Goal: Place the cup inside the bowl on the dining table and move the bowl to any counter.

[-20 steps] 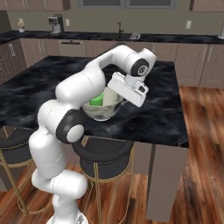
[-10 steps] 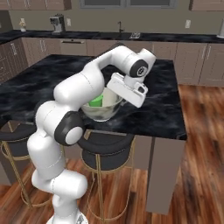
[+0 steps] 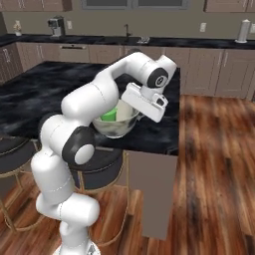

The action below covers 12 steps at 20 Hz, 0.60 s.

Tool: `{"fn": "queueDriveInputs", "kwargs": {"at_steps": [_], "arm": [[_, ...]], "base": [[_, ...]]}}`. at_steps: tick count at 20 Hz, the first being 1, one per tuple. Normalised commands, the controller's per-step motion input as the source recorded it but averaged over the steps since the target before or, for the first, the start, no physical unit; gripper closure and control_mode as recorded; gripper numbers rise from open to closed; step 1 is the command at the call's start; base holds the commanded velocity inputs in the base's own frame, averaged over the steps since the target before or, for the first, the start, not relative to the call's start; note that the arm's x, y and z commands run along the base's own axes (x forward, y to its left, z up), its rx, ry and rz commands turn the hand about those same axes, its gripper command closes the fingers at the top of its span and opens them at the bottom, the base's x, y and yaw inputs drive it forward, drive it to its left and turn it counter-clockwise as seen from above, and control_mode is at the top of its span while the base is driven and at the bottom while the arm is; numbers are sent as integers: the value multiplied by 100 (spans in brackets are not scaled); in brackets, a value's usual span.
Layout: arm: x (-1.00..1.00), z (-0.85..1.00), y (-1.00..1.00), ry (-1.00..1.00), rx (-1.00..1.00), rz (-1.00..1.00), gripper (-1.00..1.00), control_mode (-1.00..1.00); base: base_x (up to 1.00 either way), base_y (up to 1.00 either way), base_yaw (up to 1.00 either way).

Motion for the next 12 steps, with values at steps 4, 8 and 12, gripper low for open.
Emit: {"fn": "queueDriveInputs", "kwargs": {"at_steps": [4,8,12], "arm": [[0,0,0,0,0,0,100,100],[0,0,0,0,0,0,100,100],[0,0,0,0,0,0,100,100]], "base": [[0,-80,0],[0,-79,0],[0,-76,0]]}}
